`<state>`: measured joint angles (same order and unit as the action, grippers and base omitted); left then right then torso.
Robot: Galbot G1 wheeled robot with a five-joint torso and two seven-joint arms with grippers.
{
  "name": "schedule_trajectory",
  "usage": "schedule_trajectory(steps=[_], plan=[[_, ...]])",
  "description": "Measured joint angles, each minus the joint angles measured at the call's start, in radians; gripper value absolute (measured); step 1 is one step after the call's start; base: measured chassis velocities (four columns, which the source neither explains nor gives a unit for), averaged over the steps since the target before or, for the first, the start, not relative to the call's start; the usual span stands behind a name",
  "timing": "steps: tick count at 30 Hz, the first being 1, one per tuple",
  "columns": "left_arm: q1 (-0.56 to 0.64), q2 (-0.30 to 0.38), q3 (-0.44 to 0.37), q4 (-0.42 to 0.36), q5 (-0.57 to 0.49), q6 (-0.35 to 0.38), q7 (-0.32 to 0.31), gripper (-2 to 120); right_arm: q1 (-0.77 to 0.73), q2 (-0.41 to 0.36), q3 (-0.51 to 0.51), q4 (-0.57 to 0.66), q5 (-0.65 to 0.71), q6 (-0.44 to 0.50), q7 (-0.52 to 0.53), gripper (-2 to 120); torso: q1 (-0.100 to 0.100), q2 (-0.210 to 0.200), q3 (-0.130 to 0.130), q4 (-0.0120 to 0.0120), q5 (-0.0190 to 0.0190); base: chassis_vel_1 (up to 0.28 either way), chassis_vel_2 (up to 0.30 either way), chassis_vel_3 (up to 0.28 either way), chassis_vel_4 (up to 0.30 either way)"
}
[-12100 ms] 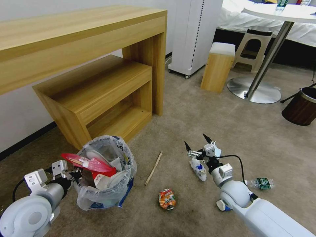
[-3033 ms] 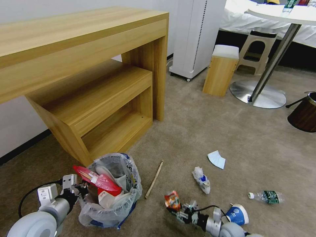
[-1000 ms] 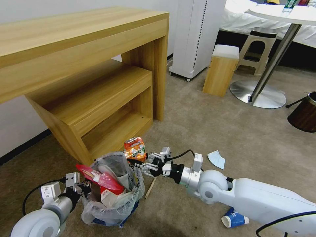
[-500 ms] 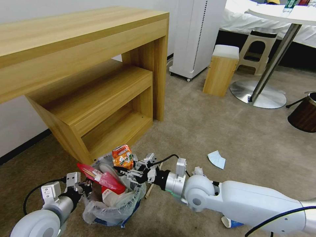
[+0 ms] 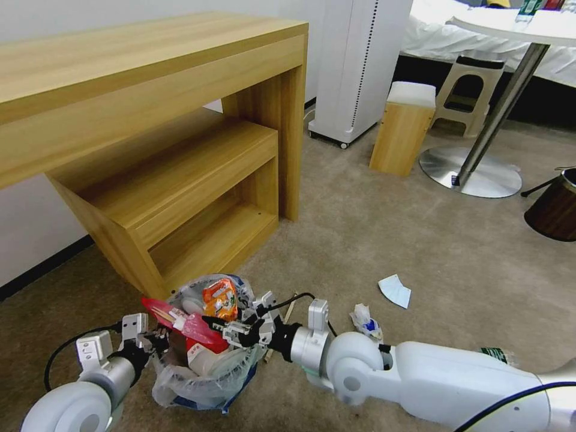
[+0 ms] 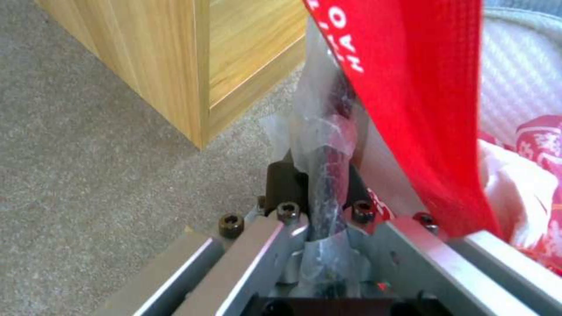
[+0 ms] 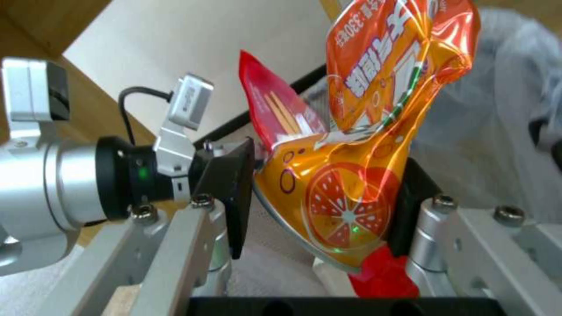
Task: Pick up the trash bin and place the garbage on the floor into it.
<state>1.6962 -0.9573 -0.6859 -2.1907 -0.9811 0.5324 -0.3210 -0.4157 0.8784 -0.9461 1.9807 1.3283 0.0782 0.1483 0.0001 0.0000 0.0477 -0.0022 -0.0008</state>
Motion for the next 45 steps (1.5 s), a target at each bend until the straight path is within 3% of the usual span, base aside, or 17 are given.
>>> schedule_trajectory(steps=[12,17,23,26,45], plan=[[0.0,-0.003,0.001,-0.002,0.001,-0.001,0.001,0,-0.033,0.01,0.0,-0.022,-0.007,-0.004,0.016,42,0.0,0.0,0.0,0.0,0.0,0.0,0.0,0.0,0.0],[0.003,-0.004,-0.001,-0.008,0.0,-0.001,0.001,0,-0.043,0.017,0.0,-0.035,-0.01,-0.004,0.015,64,0.0,0.0,0.0,0.0,0.0,0.0,0.0,0.0,0.0],[0.003,-0.003,-0.002,-0.007,-0.001,-0.001,0.001,0,-0.038,0.019,0.0,-0.034,-0.013,-0.004,0.01,80,0.0,0.0,0.0,0.0,0.0,0.0,0.0,0.0,0.0],[-0.002,-0.006,0.0,0.004,-0.001,-0.001,0.002,0,-0.036,0.014,0.001,-0.03,-0.023,0.002,0.0,96,0.0,0.0,0.0,0.0,0.0,0.0,0.0,0.0,0.0],[-0.021,-0.008,0.011,0.051,0.004,-0.004,0.004,0,-0.04,-0.019,0.053,0.022,-0.047,0.018,-0.02,99,0.0,0.0,0.0,0.0,0.0,0.0,0.0,0.0,0.0]])
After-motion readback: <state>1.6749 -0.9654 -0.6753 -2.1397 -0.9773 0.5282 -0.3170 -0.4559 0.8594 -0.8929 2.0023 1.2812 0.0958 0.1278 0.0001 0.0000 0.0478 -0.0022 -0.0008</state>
